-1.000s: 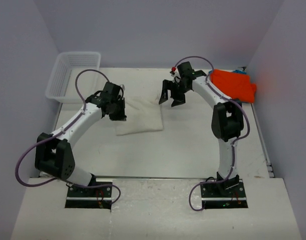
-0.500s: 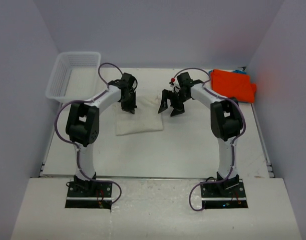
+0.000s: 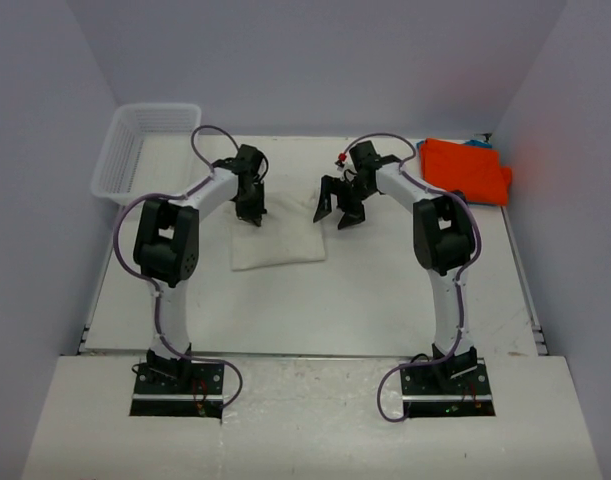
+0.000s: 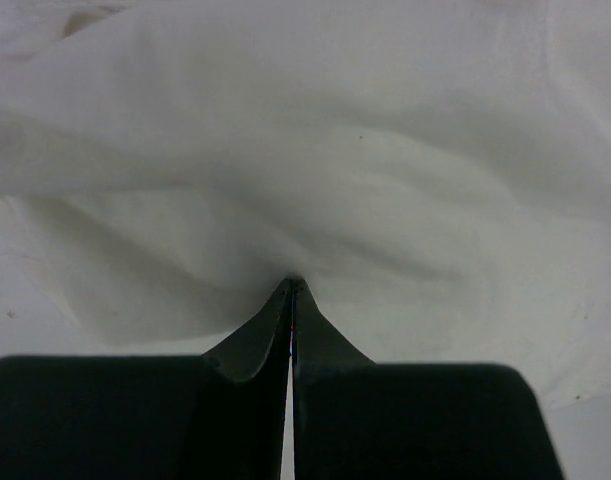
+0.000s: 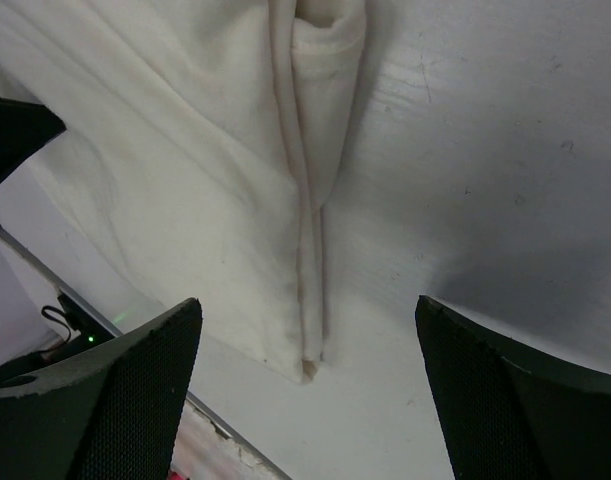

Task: Fold and stack the t-shirts
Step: Put the neatly folded tshirt into the corner of the board with the right arm

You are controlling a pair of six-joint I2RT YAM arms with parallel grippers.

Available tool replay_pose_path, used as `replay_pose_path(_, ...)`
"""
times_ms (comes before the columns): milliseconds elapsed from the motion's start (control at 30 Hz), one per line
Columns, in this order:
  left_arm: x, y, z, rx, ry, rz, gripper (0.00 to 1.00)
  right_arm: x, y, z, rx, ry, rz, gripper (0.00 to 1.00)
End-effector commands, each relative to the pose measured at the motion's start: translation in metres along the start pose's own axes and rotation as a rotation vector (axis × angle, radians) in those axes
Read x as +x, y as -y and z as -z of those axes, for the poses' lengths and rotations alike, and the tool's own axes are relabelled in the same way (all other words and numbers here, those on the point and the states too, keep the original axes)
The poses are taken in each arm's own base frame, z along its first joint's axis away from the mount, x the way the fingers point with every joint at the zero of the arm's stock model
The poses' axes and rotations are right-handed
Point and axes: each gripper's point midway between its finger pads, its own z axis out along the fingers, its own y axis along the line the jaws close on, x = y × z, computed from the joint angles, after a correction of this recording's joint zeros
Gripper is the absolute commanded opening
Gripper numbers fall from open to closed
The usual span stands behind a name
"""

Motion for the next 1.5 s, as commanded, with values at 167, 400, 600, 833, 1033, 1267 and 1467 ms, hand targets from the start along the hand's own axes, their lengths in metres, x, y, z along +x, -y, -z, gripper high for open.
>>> replay_pose_path(167,0.003,-0.005,-0.019,-0.018,-0.053,-0.014,0.00,0.013,0.001,-0.010,0.014,-0.040,-0.071,0.87)
replay_pose_path(400,0.014,-0.002,-0.020,0.001,-0.091,-0.015,0.00,0.020,-0.021,-0.029,-0.049,-0.092,-0.098,0.87)
replay_pose_path(600,0.017,-0.001,-0.003,0.016,-0.073,-0.015,0.00,0.029,-0.053,-0.049,-0.101,-0.152,-0.106,0.86)
replay_pose_path(833,0.008,0.001,0.011,0.022,-0.046,-0.026,0.00,0.032,-0.075,-0.060,-0.139,-0.147,-0.105,0.74)
replay_pose_path(1033,0.010,0.003,0.007,0.034,-0.057,-0.027,0.00,0.037,-0.076,-0.060,-0.165,-0.138,-0.095,0.32)
replay_pose_path(1267,0.010,0.004,0.008,0.039,-0.049,-0.027,0.00,0.026,-0.078,-0.058,-0.154,-0.111,-0.040,0.00)
replay_pose_path(1467,0.005,0.005,0.019,0.059,0.009,-0.037,0.00,0.009,-0.068,-0.047,-0.024,-0.042,0.105,0.00)
